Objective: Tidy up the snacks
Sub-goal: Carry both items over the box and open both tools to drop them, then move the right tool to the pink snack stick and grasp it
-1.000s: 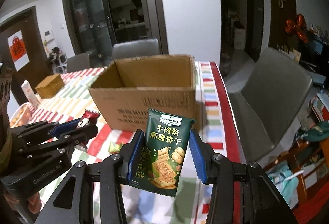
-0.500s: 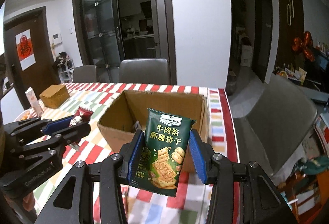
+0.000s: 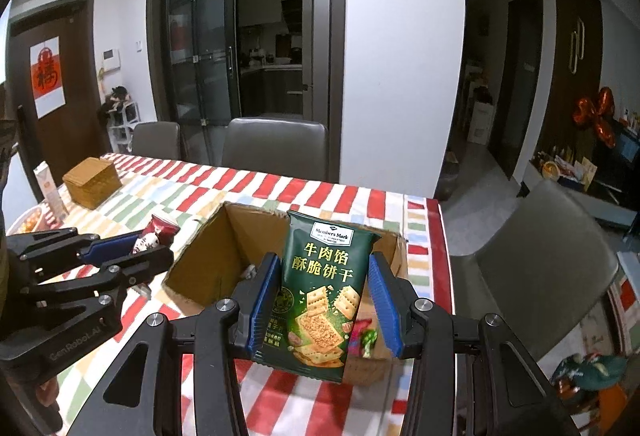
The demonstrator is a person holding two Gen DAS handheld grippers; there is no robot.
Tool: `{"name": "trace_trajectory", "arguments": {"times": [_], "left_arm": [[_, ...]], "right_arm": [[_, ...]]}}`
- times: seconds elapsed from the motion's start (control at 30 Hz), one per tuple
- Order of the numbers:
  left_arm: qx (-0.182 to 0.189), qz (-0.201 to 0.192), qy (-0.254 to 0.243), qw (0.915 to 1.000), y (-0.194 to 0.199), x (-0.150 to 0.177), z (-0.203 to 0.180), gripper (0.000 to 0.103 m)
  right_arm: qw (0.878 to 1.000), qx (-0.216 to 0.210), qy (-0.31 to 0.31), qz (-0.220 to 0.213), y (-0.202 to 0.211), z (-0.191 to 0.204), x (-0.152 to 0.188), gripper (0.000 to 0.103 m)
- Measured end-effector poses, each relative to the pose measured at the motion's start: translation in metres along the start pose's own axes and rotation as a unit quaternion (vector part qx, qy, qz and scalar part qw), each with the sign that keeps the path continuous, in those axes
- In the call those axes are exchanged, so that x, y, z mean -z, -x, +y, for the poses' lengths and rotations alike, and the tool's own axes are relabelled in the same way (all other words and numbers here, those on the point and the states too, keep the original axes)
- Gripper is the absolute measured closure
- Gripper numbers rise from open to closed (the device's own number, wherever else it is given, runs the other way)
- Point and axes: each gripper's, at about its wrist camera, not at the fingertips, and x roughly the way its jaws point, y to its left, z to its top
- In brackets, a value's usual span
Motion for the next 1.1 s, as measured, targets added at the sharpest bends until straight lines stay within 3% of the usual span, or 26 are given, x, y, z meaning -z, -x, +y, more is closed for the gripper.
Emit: {"name": "trace_trajectory", "arguments": {"times": [0.3,0.37,0.4,0.43,0.5,1.1], "left_arm": [[-0.013,0.018,-0.015,0.9996,-0.030,-0.012,0.001,0.080],[-0.028,0.022,-0.019,0.9992,-0.036,-0.014,0.001,0.065],[-0.038,0.023,-0.022,0.9988,-0.038,-0.014,0.001,0.053],[-0.046,0.021,-0.025,0.9984,-0.038,-0.014,0.001,0.051],[-0.059,0.021,-0.031,0.9976,-0.036,-0.009,0.000,0.051],[-0.076,-0.006,-0.004,0.9971,0.044,0.053,0.010,0.044]], "right_arm": [[1.000,0.000,0.007,0.021,-0.030,-0.003,-0.006,0.057],[1.000,0.000,0.004,0.025,-0.036,-0.004,-0.007,0.057],[1.000,-0.002,0.005,0.027,-0.039,-0.004,-0.006,0.056],[0.999,0.000,0.006,0.031,-0.042,-0.004,-0.005,0.052],[0.999,0.007,0.003,0.035,-0.044,-0.005,-0.002,0.046],[0.999,-0.033,0.014,0.019,0.015,0.034,0.048,0.046]]}}
